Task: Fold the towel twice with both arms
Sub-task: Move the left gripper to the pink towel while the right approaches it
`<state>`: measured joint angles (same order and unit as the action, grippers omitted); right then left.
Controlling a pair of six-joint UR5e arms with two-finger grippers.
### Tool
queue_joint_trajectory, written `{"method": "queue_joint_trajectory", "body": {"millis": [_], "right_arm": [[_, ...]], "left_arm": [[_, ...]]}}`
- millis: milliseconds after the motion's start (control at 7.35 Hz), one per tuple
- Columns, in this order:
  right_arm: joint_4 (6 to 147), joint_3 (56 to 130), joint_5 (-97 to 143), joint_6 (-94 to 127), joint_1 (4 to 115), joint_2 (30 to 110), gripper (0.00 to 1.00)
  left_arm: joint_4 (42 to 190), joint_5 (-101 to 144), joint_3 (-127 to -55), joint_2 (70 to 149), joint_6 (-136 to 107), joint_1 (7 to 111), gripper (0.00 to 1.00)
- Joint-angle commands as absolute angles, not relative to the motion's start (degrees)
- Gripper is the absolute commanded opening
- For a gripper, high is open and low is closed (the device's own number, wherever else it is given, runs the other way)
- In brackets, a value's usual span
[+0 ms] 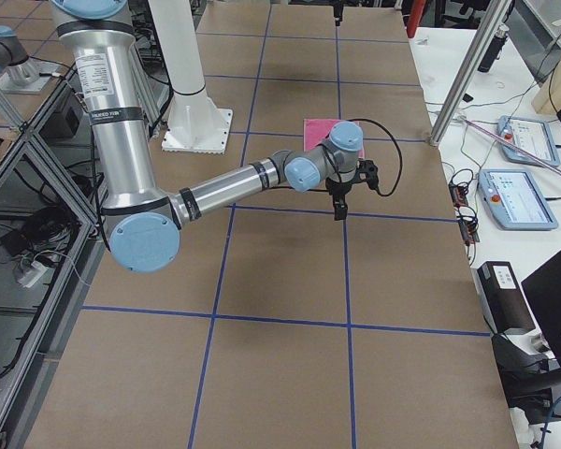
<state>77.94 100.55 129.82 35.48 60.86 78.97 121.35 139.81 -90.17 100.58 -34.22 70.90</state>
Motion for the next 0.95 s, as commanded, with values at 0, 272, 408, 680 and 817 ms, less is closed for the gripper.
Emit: {"method": "queue_joint_trajectory", "body": {"millis": [0,272,408,680,817], "right_arm": [[75.41,100.55,123.79,49.25,53.03,74.82,0.99],[75.41,100.46,120.69,56.22,48.71,71.38,0.99],[75.32,100.37,120.33,59.12,47.47,70.24,0.99],[75.23,100.46,120.06,61.78,46.23,69.18,0.99],[75.23,100.37,118.93,61.79,45.27,68.73,0.99]], "left_arm": [[122.61,134.94,-90.79,104.92,-47.40,63.23,1.00],[123.22,133.16,-92.10,108.44,-60.75,56.90,1.00],[124.70,129.59,-93.24,109.15,-68.22,52.69,1.00],[124.89,121.51,-94.39,112.31,-79.58,44.95,1.00],[124.89,117.72,-93.96,114.67,-82.50,41.34,1.00]]}}
